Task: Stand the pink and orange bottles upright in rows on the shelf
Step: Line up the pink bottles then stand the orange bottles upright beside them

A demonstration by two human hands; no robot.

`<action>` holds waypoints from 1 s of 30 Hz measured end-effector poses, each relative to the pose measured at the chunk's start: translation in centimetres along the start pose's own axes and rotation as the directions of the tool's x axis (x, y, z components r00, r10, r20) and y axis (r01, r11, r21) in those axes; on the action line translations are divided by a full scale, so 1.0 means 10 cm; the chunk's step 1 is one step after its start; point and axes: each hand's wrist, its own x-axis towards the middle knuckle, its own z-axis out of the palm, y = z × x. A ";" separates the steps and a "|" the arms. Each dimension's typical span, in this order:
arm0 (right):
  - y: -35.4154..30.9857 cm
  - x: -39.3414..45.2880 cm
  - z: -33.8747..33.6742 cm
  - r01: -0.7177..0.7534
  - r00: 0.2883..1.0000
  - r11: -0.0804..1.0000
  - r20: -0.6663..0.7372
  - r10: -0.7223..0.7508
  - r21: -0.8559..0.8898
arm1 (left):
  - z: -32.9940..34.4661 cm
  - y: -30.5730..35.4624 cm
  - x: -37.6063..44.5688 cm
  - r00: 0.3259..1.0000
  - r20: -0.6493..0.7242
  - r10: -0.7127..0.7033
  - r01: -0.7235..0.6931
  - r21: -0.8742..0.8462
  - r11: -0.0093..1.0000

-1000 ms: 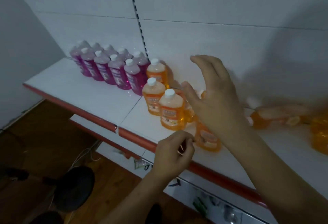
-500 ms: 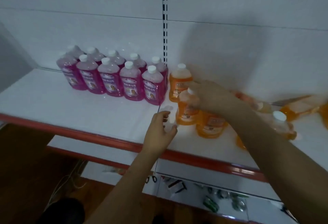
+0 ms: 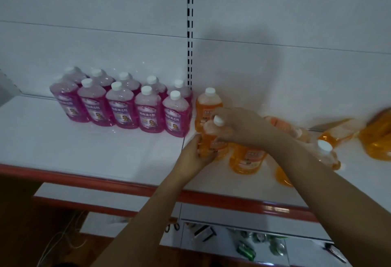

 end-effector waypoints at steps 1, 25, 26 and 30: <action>-0.02 -0.01 -0.05 -0.001 1.000 0.999 -0.010 0.001 0.035 | -0.03 0.05 -0.02 1.000 0.005 0.007 -0.007 -0.014 1.000; 1.21 -1.82 -1.58 -0.051 0.818 0.859 -0.473 0.329 0.509 | 1.40 2.09 0.34 0.933 0.262 0.246 -0.213 -0.149 0.966; 1.37 -1.95 -1.61 -0.061 0.824 0.863 -0.464 0.327 0.501 | 1.60 2.15 0.36 0.931 0.273 0.244 -0.211 -0.144 0.967; 2.08 -2.41 -1.73 -0.085 0.847 0.866 -0.422 0.324 0.494 | 2.39 2.36 0.51 0.934 0.290 0.209 -0.185 -0.108 0.977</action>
